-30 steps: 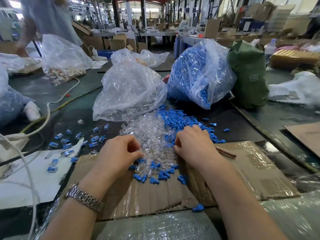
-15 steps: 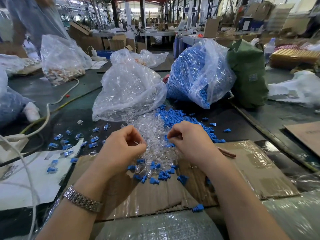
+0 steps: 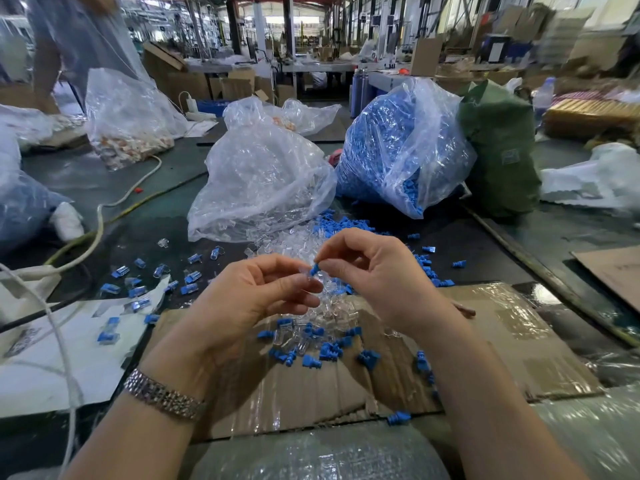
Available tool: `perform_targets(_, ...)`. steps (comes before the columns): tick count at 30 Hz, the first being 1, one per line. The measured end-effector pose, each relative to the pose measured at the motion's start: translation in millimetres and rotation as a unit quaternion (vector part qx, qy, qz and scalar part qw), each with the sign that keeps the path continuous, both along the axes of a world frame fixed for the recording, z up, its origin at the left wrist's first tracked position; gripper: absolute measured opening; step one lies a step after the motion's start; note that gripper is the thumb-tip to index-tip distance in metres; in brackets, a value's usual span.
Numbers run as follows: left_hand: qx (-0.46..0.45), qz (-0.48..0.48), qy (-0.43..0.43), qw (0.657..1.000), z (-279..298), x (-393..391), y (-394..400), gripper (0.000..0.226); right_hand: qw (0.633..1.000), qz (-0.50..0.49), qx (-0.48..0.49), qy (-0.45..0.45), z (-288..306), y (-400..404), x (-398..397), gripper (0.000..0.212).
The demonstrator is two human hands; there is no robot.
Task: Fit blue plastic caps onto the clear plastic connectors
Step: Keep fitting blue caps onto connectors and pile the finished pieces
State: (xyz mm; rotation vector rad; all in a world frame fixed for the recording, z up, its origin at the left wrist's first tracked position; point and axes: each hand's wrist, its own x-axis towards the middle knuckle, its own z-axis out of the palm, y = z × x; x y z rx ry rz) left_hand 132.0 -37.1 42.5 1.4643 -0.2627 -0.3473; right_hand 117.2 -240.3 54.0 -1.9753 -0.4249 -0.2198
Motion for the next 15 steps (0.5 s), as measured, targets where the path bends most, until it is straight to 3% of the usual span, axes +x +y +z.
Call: perform_targets(15,-0.012,0.003,-0.008,1.0,-2.7,0.7,0.1,0.021,0.993,0.004,-0.078,-0.093,-6.5,3.8,1.5,0.008)
